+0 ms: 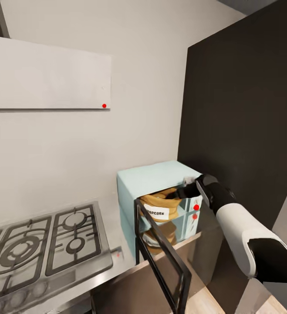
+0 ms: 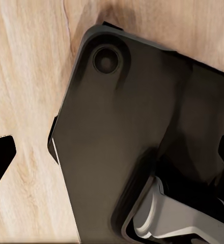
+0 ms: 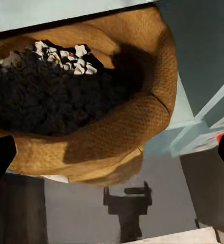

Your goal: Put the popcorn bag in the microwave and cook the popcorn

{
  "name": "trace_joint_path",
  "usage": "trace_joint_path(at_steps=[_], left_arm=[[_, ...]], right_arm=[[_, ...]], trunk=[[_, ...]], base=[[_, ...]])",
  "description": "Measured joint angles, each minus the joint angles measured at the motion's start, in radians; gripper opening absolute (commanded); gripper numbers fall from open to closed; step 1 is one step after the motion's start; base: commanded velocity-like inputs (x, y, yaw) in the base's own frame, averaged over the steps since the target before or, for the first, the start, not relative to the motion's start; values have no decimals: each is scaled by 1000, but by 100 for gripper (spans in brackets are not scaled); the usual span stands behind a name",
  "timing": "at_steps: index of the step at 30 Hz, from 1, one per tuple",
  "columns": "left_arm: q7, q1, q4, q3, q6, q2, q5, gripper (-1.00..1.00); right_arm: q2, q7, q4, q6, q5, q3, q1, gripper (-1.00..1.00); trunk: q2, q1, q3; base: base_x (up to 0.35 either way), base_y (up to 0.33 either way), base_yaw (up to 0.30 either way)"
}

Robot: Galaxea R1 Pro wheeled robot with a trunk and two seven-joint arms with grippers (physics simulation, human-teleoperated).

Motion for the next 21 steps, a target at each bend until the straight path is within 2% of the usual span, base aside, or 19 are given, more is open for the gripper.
trace_joint_path(at_steps=[2, 4, 11, 13, 16, 17, 18, 21], left_arm=[[0, 0, -1, 0, -1, 0, 0, 100], [0, 0, 0, 0, -1, 0, 0, 100], [-1, 0, 0, 0, -1, 0, 0, 100], [-2, 0, 0, 0, -1, 0, 0, 100], [-3, 0, 0, 0, -1, 0, 0, 100], [-3, 0, 0, 0, -1, 0, 0, 100], [-3, 0, 0, 0, -1, 0, 0, 100], [-3, 0, 0, 0, -1, 0, 0, 100]], right_arm=[[-24, 21, 1, -48, -45, 1, 0, 100], [-35, 29, 4, -62, -59, 2, 0, 100], [-50, 26, 17, -68, -67, 2, 0, 100], [-73, 31, 18, -76, -63, 2, 0, 100], [-95, 34, 18, -145, -60, 2, 24, 100], [-100, 35, 18, -263, -60, 4, 56, 100], [-100, 36, 19, -305, -62, 5, 65, 100], [-98, 79, 24, -330, -61, 11, 70, 100]], trunk=[[0, 0, 0], [0, 0, 0], [0, -1, 0], [0, -1, 0], [0, -1, 0], [0, -1, 0], [0, -1, 0], [0, -1, 0]], base=[[-262, 0, 0], [-247, 0, 0], [-102, 0, 0], [-4, 0, 0], [-1, 0, 0], [0, 0, 0], [0, 0, 0], [0, 0, 0]])
